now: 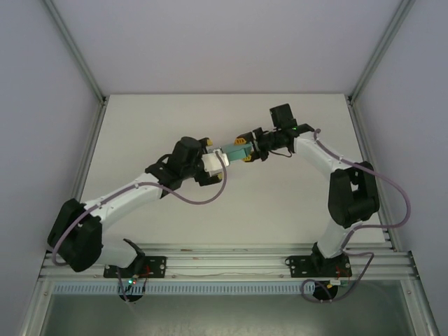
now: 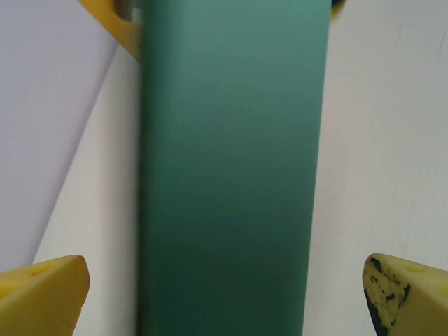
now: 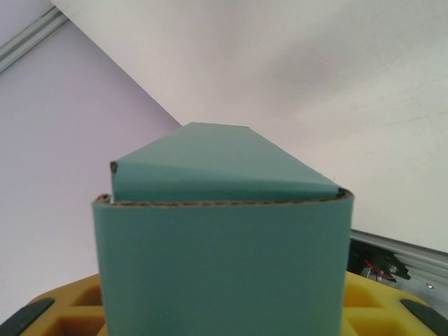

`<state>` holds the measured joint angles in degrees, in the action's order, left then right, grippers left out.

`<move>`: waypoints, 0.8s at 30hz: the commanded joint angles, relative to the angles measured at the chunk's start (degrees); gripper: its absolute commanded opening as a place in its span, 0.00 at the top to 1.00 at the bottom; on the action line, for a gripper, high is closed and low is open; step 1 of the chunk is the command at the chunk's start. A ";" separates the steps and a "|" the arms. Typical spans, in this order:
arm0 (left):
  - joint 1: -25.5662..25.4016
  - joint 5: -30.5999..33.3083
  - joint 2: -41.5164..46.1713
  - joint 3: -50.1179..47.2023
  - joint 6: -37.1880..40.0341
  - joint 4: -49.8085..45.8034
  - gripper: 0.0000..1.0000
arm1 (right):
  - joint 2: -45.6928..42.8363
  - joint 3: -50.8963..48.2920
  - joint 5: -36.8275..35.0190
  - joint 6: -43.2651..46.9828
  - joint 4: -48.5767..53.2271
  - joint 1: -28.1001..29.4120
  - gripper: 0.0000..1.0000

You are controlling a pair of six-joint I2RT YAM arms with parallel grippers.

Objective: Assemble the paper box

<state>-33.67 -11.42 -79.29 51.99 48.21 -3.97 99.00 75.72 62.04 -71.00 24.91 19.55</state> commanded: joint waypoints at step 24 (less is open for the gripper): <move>3.08 -2.15 0.70 4.59 5.23 -10.49 0.60 | -8.69 -2.36 -13.68 18.10 1.40 -4.42 0.00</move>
<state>-32.42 -8.73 -79.94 53.06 52.62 -7.18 95.20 74.41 57.41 -61.69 28.38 17.96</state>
